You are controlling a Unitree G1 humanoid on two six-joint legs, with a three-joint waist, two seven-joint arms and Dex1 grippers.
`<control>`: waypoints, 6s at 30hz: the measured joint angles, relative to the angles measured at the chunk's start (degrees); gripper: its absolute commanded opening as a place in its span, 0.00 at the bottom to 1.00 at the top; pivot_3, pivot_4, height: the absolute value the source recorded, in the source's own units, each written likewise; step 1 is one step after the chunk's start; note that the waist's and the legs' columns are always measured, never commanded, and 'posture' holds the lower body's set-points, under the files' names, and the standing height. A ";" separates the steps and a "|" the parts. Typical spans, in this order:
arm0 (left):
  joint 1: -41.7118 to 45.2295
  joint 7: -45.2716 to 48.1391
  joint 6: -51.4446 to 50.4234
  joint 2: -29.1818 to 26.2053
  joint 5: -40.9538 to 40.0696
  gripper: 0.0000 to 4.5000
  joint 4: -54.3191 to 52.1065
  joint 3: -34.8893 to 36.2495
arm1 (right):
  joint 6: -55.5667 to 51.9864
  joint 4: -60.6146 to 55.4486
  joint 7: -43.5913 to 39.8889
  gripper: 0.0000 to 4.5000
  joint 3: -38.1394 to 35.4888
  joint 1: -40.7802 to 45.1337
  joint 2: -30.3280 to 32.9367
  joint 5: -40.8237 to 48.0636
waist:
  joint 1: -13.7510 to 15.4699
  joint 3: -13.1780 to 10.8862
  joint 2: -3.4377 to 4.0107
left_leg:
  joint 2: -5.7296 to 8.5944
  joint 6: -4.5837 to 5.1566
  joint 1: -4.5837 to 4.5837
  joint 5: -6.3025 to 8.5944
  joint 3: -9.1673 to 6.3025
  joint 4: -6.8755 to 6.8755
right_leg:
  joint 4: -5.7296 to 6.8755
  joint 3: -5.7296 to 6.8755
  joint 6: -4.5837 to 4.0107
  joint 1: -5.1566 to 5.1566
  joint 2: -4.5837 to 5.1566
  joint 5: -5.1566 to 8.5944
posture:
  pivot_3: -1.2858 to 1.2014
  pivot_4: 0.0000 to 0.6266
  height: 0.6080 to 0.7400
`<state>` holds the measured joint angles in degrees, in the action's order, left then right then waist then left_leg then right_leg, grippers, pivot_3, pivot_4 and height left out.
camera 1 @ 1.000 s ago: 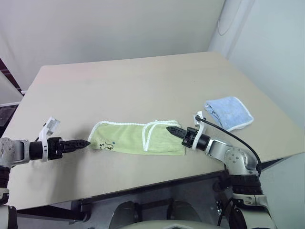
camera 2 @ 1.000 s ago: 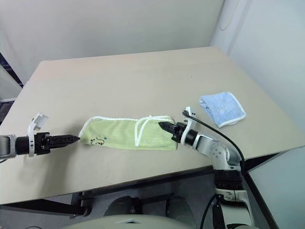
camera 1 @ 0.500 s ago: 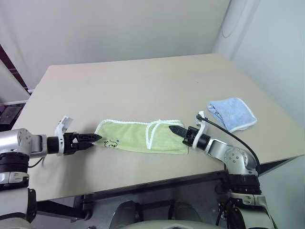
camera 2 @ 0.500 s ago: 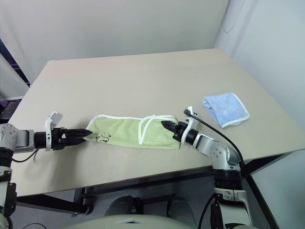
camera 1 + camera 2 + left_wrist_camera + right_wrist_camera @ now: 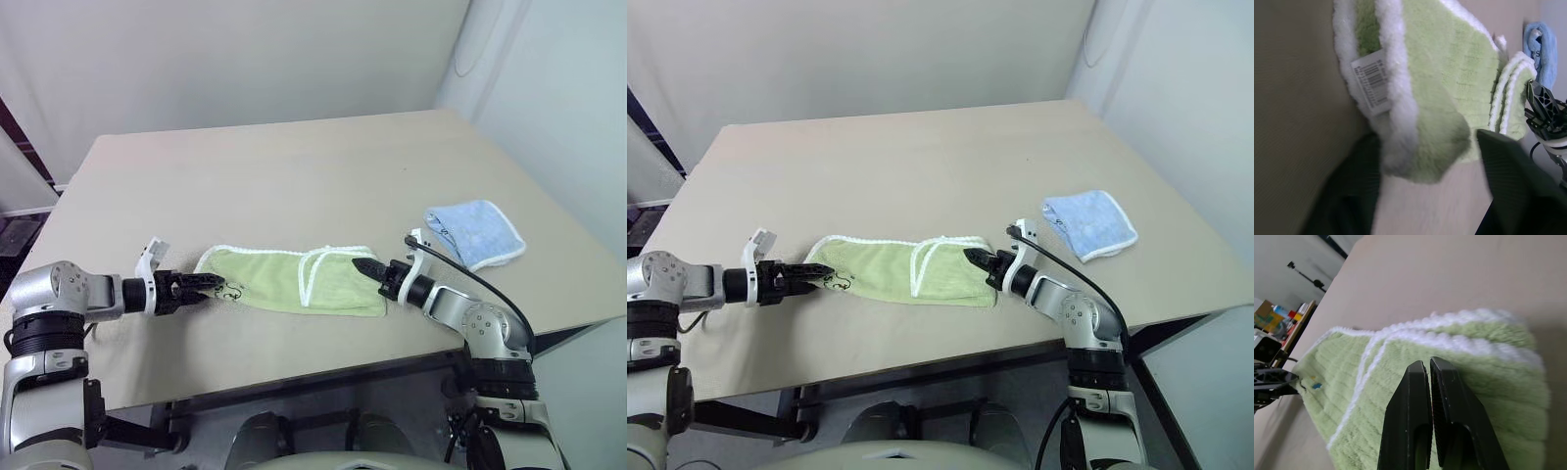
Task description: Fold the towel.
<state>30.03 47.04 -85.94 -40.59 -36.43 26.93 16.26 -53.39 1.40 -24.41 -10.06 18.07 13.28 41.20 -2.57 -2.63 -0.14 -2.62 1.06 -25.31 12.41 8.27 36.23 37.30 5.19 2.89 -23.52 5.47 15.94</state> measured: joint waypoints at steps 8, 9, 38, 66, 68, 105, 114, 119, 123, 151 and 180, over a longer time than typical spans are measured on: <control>-0.31 0.48 1.86 0.10 -0.43 0.01 -0.11 0.30 | 1.45 -0.10 -0.32 0.04 -0.24 -0.84 0.30 -0.76 | 0.04 0.00 -0.01 | -0.11 0.00 0.00 -0.08 0.00 0.04 | 0.05 0.01 0.13 0.10 -0.19 -0.06 | 0.52 0.00 1.00; -0.50 0.87 2.29 0.09 -0.46 0.01 -0.14 0.23 | 1.47 -0.13 -0.62 0.04 -0.09 -1.29 0.46 -1.03 | 0.02 0.01 -0.01 | -0.11 0.01 0.00 -0.09 0.00 0.06 | 0.05 0.01 0.13 0.13 -0.20 -0.06 | 0.52 0.00 1.00; 19.08 28.39 31.02 17.45 10.60 0.01 1.58 -38.56 | 8.88 -17.07 1.04 0.04 -5.16 -15.51 7.97 -1.78 | 0.20 0.00 -0.05 | -0.27 0.35 -0.01 -0.25 -0.13 0.32 | 0.05 0.00 0.03 0.29 -0.53 0.02 | 0.52 0.00 1.00; 19.21 37.25 38.99 23.30 12.84 0.80 -1.07 -35.47 | 10.93 -16.17 7.59 0.04 -9.87 -16.13 6.67 -0.28 | 0.15 -0.07 0.05 | -0.31 0.62 -0.08 -0.06 -0.23 0.83 | 0.08 -0.01 0.06 0.47 -0.54 0.01 | 0.52 0.00 1.00; 18.90 35.32 39.92 22.90 11.12 0.80 -1.34 -30.95 | 10.65 -17.28 5.92 0.02 -10.71 -15.23 6.99 2.56 | 0.12 -0.09 0.08 | -0.31 0.63 -0.08 -0.07 -0.23 0.86 | 0.12 -0.02 0.08 0.46 -0.53 0.00 | 0.52 0.00 1.00; 6.74 31.55 96.41 30.82 23.60 0.12 25.84 -24.17 | 22.31 6.74 -16.95 0.00 14.00 -1.65 8.22 -14.84 | 1.77 0.03 0.07 | -0.30 0.62 -0.01 0.00 -0.23 1.16 | 0.19 0.12 0.16 0.39 -0.50 -0.18 | 0.52 0.00 1.00; 10.19 37.59 74.87 20.90 16.20 0.85 16.08 -18.41 | 10.31 -11.98 -16.45 0.00 3.67 -2.60 9.69 0.58 | 1.34 0.00 0.09 | -0.45 0.69 -0.09 -0.04 -0.28 1.08 | 0.18 0.11 0.19 0.35 -0.75 -0.18 | 0.52 0.00 1.00; 12.41 35.00 56.70 13.62 13.66 1.00 15.78 -15.20 | 6.43 -12.47 -13.74 0.00 2.67 -4.62 9.67 2.60 | 1.49 -0.02 0.10 | -0.41 0.64 -0.08 -0.01 -0.35 1.09 | 0.18 0.11 0.17 0.28 -0.76 -0.16 | 0.52 0.00 1.00; 16.06 32.82 42.44 10.02 14.68 1.00 18.38 -16.94 | 2.36 -9.29 -9.90 0.00 1.80 -3.99 9.00 3.12 | 1.51 -0.03 0.08 | -0.30 0.63 -0.08 0.00 -0.33 1.13 | 0.09 0.11 0.17 0.33 -0.65 -0.17 | 0.52 0.00 1.00; 21.20 28.44 22.89 26.92 18.31 1.00 24.78 -25.28 | -3.75 -8.08 -3.61 0.00 -2.90 -2.30 8.55 7.29 | 3.46 0.15 0.35 | 0.38 1.06 -0.16 0.28 -0.30 0.95 | -0.35 0.06 0.15 0.49 0.25 -0.15 | 0.52 0.00 1.00; 24.05 18.78 30.09 40.23 19.52 0.00 33.24 -18.66 | -3.44 -12.43 -0.14 0.00 -7.25 -4.98 8.77 9.85 | 3.31 0.32 0.66 | 2.09 2.18 -0.67 0.96 -0.14 0.83 | -2.25 0.36 2.54 1.21 1.83 -1.47 | 0.52 0.00 1.00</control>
<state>54.08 65.83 -55.85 -0.36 -16.91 60.18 -2.40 -56.83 -11.02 -24.55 -17.31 13.09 22.05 51.05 0.74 -2.30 0.53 -0.53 3.24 -25.98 13.37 8.14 37.07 35.05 5.55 5.42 -22.32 7.31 14.48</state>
